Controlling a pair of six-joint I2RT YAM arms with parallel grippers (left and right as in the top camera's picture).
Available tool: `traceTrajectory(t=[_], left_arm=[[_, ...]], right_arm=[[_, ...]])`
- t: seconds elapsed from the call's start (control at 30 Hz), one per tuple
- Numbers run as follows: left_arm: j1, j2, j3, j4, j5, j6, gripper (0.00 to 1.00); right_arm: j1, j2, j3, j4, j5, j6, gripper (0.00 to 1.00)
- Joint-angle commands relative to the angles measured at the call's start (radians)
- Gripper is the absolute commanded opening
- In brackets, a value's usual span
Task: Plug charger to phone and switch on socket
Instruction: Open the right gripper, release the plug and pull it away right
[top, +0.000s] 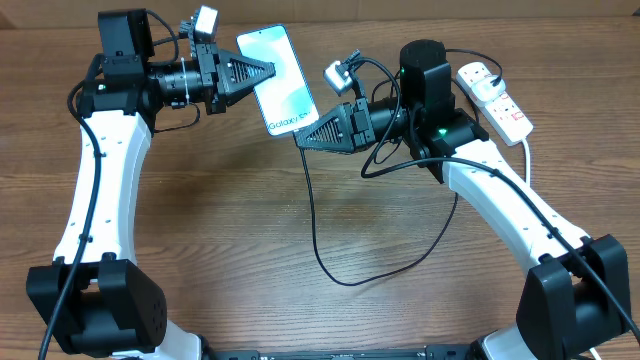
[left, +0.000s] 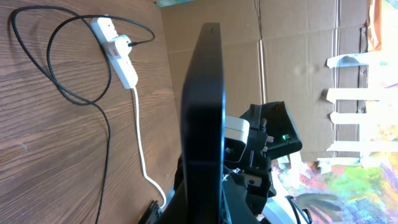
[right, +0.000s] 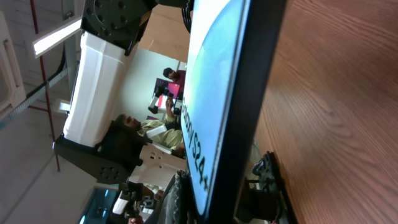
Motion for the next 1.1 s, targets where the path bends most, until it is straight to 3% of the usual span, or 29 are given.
traceTrajectory(t=[0.0,0.1,0.2,0.27,0.37,0.4,0.47,0.83,1.07], left_arm=[[-0.037,-0.002,0.008,-0.016,0.099,0.042,0.04],[-0.036,-0.002,0.008,-0.016,0.095,0.042,0.04],[-0.036,-0.002,0.008,-0.016,0.077,0.042,0.04],[-0.036,-0.002,0.008,-0.016,0.071,0.042,0.04],[-0.035,-0.002,0.008,-0.015,0.071,0.042,0.04],[-0.029,-0.002,0.008,-0.015,0.070,0.042,0.04],[-0.022,-0.002,0.008,-0.015,0.063,0.042,0.04],[0.019,-0.001,0.007,-0.021,-0.002,0.051,0.04],[0.015,0.000,0.007,-0.164,-0.092,0.177,0.04]], right_arm=[[-0.003,-0.018,0.024,0.027,0.134,-0.007,0.13],[-0.003,-0.018,0.024,0.018,0.132,-0.008,0.20],[-0.003,-0.018,0.024,0.004,0.132,-0.008,0.37],[-0.003,-0.018,0.024,-0.001,0.132,-0.008,0.58],[-0.003,-0.018,0.024,-0.001,0.134,-0.008,0.79],[-0.003,-0.018,0.024,-0.001,0.136,-0.008,0.91],[-0.010,-0.018,0.024,-0.002,0.136,-0.008,0.95],[-0.135,-0.018,0.020,-0.110,0.147,-0.043,0.98],[-0.235,-0.018,0.018,-0.312,0.298,-0.163,1.00]])
